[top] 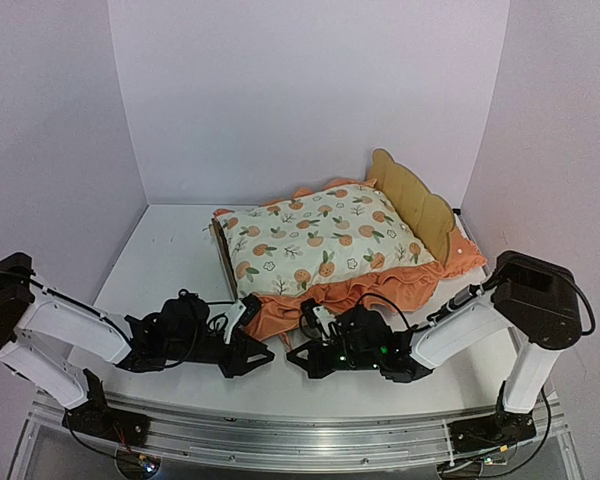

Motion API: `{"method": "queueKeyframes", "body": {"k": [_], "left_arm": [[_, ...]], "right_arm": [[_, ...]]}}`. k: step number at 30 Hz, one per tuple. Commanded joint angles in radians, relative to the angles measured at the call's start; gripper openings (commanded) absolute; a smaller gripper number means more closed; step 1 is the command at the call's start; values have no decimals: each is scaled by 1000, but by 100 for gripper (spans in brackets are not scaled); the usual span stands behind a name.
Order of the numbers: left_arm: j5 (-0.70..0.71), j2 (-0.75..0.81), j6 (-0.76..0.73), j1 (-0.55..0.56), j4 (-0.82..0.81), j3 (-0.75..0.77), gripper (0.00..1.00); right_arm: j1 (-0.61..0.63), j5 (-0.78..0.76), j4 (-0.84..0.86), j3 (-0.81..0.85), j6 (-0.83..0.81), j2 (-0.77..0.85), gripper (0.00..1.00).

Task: Set up the pet bed

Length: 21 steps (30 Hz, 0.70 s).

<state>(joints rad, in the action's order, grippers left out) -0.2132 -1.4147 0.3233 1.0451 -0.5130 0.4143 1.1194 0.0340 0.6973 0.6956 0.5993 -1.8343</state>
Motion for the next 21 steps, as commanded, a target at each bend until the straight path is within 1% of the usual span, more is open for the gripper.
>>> {"method": "queueKeyframes", "body": {"k": [1, 4, 6, 9, 13, 15, 18, 21], "left_arm": [[118, -79, 116, 13, -84, 59, 37], [140, -123, 160, 19, -132, 75, 38], [146, -147, 186, 19, -158, 84, 39], [151, -169, 214, 19, -190, 91, 41], [174, -185, 231, 19, -219, 95, 41], [191, -192, 238, 19, -216, 98, 41], [207, -199, 246, 19, -207, 102, 41], [244, -197, 238, 19, -205, 103, 41]], "right_arm": [[-2, 9, 158, -34, 66, 36, 0], [-2, 29, 169, -46, 85, 49, 0], [-2, 4, 178, -74, 110, 67, 0], [-2, -82, 201, -119, 129, 98, 0], [-2, -178, 221, -131, 137, 115, 0], [-2, -255, 223, -140, 162, 114, 0], [-7, -339, 220, -131, 176, 89, 0], [-19, -371, 220, -106, 178, 38, 0]]}}
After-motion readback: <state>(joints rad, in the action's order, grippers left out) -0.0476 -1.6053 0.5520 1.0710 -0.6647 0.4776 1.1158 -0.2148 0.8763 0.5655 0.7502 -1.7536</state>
